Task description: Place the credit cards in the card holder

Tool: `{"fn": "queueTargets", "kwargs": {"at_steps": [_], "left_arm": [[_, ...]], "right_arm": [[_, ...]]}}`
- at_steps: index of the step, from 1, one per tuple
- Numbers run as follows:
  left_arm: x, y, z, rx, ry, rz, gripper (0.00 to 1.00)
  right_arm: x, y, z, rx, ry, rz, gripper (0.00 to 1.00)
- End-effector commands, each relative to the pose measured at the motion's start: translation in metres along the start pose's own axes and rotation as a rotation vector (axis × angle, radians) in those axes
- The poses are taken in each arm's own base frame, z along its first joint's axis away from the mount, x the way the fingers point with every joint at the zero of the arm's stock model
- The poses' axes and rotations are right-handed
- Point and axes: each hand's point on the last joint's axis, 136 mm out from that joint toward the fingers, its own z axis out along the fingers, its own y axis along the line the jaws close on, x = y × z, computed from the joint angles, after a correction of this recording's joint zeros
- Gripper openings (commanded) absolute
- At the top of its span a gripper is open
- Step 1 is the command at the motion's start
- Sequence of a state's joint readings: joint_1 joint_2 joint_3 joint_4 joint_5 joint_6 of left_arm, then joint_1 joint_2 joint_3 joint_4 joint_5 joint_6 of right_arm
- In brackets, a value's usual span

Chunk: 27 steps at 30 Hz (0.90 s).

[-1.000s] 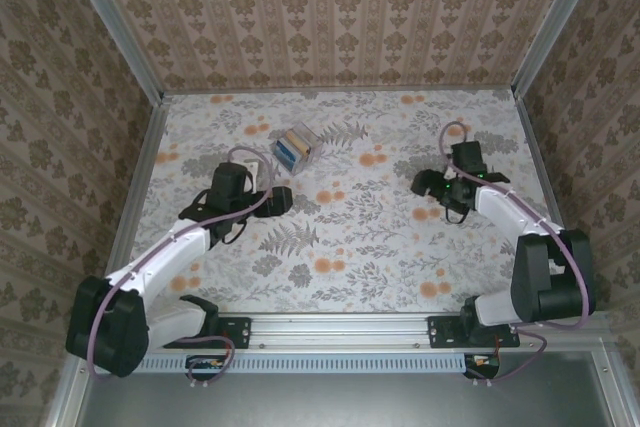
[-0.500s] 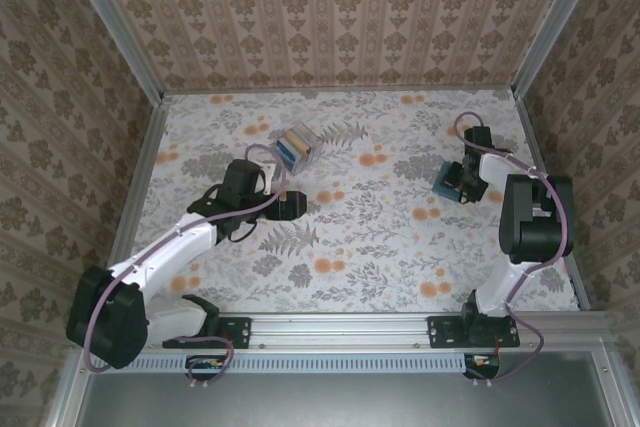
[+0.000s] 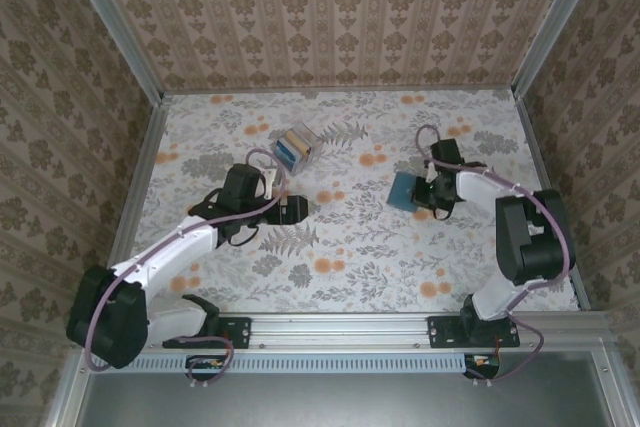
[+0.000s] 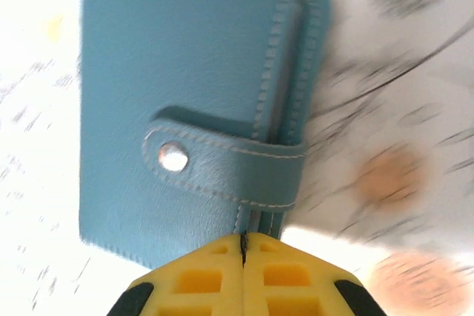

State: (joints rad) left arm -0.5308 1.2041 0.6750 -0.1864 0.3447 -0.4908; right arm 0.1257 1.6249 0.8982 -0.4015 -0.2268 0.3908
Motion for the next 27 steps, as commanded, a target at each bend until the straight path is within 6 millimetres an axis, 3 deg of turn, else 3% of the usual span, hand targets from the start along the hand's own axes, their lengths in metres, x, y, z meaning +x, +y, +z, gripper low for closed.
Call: {"fn": "queueTargets", "kwargs": {"at_steps": [1, 6, 9, 12, 13, 18, 21, 27], "left_arm": [[-0.005, -0.018, 0.008, 0.096, 0.018, -0.02, 0.94], [0.0, -0.037, 0.032, 0.22, 0.079, -0.076, 0.89], [0.001, -0.042, 0.047, 0.264, 0.116, -0.114, 0.81], [0.004, -0.05, 0.057, 0.275, 0.148, -0.106, 0.79], [0.006, -0.051, 0.06, 0.266, 0.152, -0.096, 0.79], [0.006, -0.057, 0.064, 0.225, 0.18, -0.045, 0.79], [0.007, -0.056, 0.068, 0.207, 0.179, -0.03, 0.79], [0.008, -0.059, 0.068, 0.2, 0.186, -0.013, 0.79]], "right_arm": [[0.022, 0.05, -0.013, -0.195, -0.002, -0.088, 0.0], [0.043, 0.102, -0.028, -0.407, -0.043, -0.139, 0.0], [0.04, 0.113, -0.037, -0.466, -0.067, -0.128, 0.0], [0.028, 0.084, -0.034, -0.259, -0.095, -0.071, 0.41], [0.023, 0.072, -0.033, -0.191, -0.106, -0.061, 0.5], [-0.004, 0.004, -0.025, 0.164, -0.164, 0.079, 0.61], [-0.015, -0.003, -0.015, 0.236, -0.158, 0.092, 0.62], [-0.02, 0.005, 0.016, 0.3, -0.085, 0.081, 0.68]]}}
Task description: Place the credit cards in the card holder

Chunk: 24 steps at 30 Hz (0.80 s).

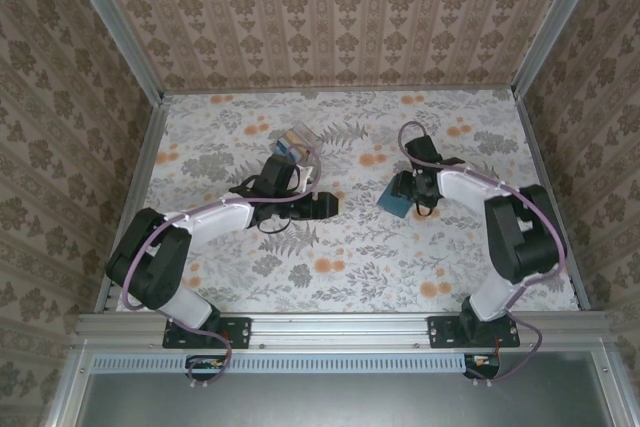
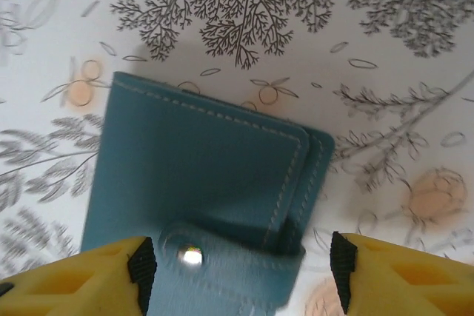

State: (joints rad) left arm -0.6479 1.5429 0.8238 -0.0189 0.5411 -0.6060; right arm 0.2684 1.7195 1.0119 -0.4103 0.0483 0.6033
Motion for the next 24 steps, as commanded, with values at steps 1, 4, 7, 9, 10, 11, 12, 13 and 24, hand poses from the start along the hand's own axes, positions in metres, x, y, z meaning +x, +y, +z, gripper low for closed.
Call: {"fn": "queueTargets", "kwargs": {"at_steps": [1, 4, 7, 9, 10, 11, 12, 13, 24], "left_arm": [[0.0, 0.0, 0.003, -0.018, 0.011, 0.03, 0.79], [-0.001, -0.004, 0.004, -0.013, 0.022, 0.029, 0.79], [-0.001, -0.001, 0.005, -0.021, 0.008, 0.032, 0.79], [0.0, 0.002, 0.006, -0.029, 0.024, 0.026, 0.79], [0.0, 0.002, 0.007, -0.032, 0.03, 0.027, 0.79], [0.001, 0.003, 0.007, -0.034, 0.035, 0.027, 0.79], [0.002, 0.005, 0.009, -0.037, 0.032, 0.025, 0.79], [0.003, 0.009, 0.011, -0.043, 0.032, 0.022, 0.79], [0.017, 0.024, 0.042, -0.031, 0.128, -0.082, 0.61]], "right_arm": [[0.003, -0.007, 0.009, 0.12, 0.022, -0.014, 0.68], [0.01, 0.006, 0.016, 0.085, 0.057, -0.075, 0.6], [0.026, 0.035, 0.016, -0.05, 0.101, -0.206, 0.54], [0.043, 0.053, 0.015, -0.136, 0.137, -0.286, 0.49], [0.051, 0.06, 0.014, -0.173, 0.157, -0.309, 0.47], [0.059, 0.069, 0.014, -0.222, 0.176, -0.332, 0.45], [0.067, 0.078, 0.014, -0.283, 0.189, -0.351, 0.45], [0.073, 0.086, 0.013, -0.333, 0.196, -0.357, 0.45], [0.093, 0.128, -0.012, -0.64, 0.233, -0.248, 0.39]]}}
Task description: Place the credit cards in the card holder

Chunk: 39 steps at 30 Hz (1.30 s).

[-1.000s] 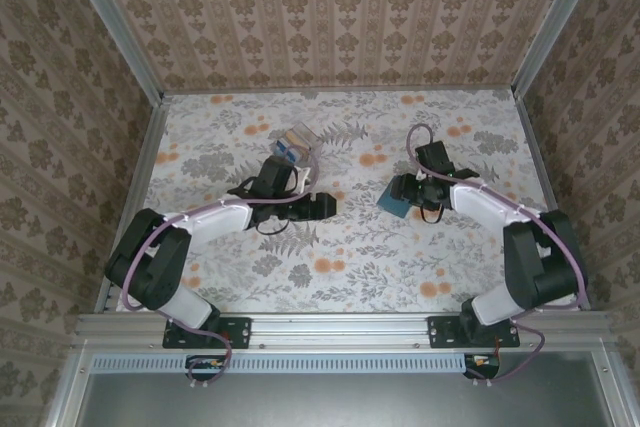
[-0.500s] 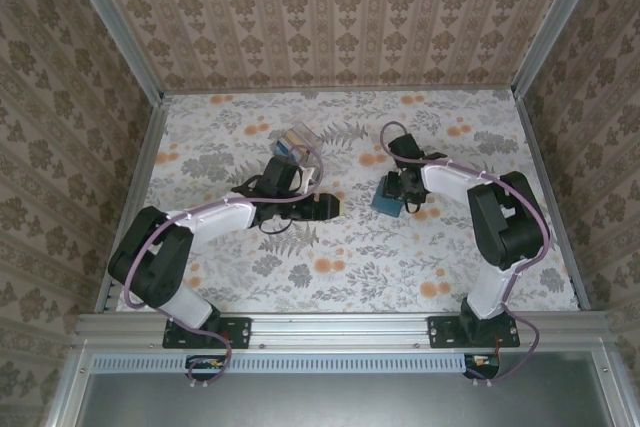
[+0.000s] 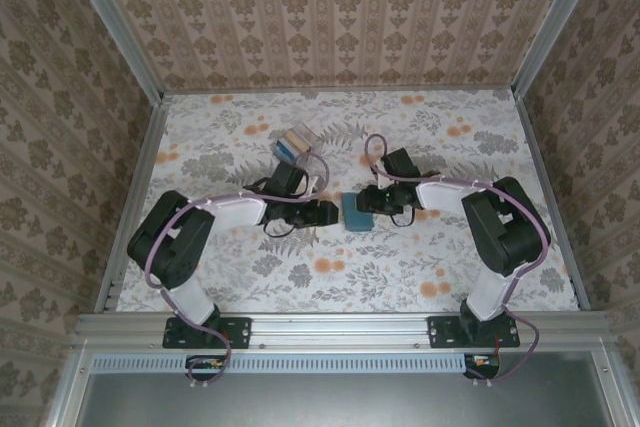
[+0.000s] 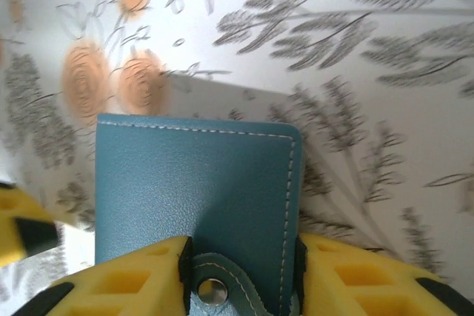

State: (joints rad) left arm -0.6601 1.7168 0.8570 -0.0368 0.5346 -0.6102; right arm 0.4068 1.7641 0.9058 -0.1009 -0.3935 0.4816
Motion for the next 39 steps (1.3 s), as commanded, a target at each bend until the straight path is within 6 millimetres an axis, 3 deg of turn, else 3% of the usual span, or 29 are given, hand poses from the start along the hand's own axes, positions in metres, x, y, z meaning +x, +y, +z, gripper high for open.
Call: {"fn": "queueTargets", "kwargs": {"at_steps": [1, 9, 14, 19, 27, 34, 39], "left_arm": [[-0.007, -0.014, 0.007, 0.049, 0.011, -0.001, 0.6], [-0.012, -0.021, 0.023, 0.094, 0.013, -0.034, 0.4], [-0.01, -0.025, 0.021, 0.106, 0.032, -0.044, 0.01], [-0.013, -0.029, 0.007, 0.089, 0.0, -0.073, 0.0], [-0.015, -0.046, -0.007, 0.133, 0.005, -0.114, 0.0], [-0.013, -0.067, -0.008, 0.255, 0.023, -0.151, 0.0], [-0.014, -0.069, -0.013, 0.268, -0.001, -0.153, 0.0]], "right_arm": [[0.019, 0.031, 0.001, -0.166, 0.066, 0.033, 0.39], [0.027, 0.037, 0.009, -0.248, 0.077, 0.071, 0.36], [0.028, 0.028, 0.008, -0.199, 0.048, 0.076, 0.43], [0.024, 0.014, -0.012, -0.043, -0.034, -0.003, 0.49], [0.03, 0.041, -0.033, 0.043, -0.159, -0.127, 0.46], [0.026, 0.038, -0.017, 0.12, -0.15, -0.149, 0.43], [0.032, 0.035, -0.008, 0.195, -0.144, -0.194, 0.37]]}}
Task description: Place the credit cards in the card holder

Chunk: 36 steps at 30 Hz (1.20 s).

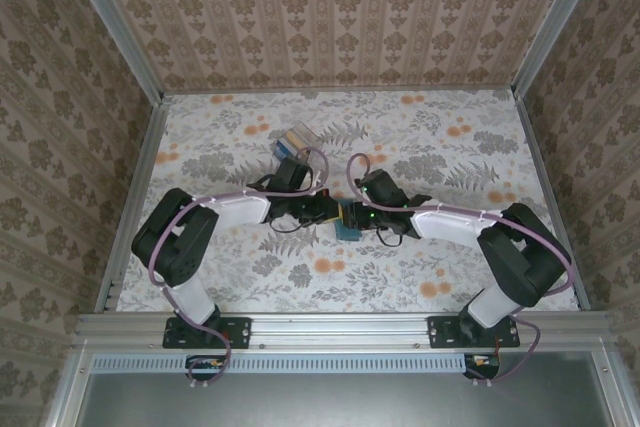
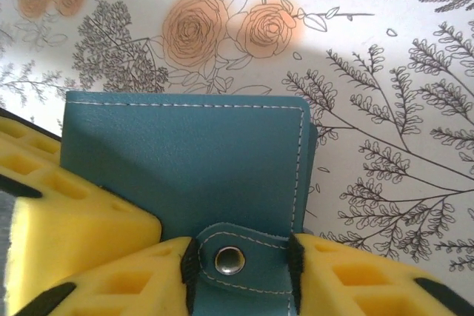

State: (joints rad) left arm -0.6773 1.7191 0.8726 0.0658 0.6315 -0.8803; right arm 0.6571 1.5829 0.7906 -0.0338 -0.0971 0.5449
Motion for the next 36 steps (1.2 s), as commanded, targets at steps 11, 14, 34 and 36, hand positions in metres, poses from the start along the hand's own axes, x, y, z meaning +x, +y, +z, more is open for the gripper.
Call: {"fn": "queueTargets", "kwargs": {"at_steps": [11, 14, 34, 36], "left_arm": [[0.003, -0.013, -0.015, 0.005, -0.018, 0.052, 0.0], [0.003, -0.006, -0.013, -0.022, -0.009, 0.052, 0.0], [0.012, -0.031, -0.005, 0.137, 0.042, 0.022, 0.0], [0.013, -0.032, -0.006, 0.14, 0.05, 0.017, 0.0]], "right_arm": [[0.004, -0.035, -0.018, 0.206, -0.065, 0.018, 0.12], [0.007, -0.038, -0.024, 0.207, -0.072, 0.021, 0.0], [0.009, 0.003, -0.003, 0.031, -0.001, -0.121, 0.37], [0.007, -0.015, -0.001, 0.143, -0.007, -0.108, 0.29]]}}
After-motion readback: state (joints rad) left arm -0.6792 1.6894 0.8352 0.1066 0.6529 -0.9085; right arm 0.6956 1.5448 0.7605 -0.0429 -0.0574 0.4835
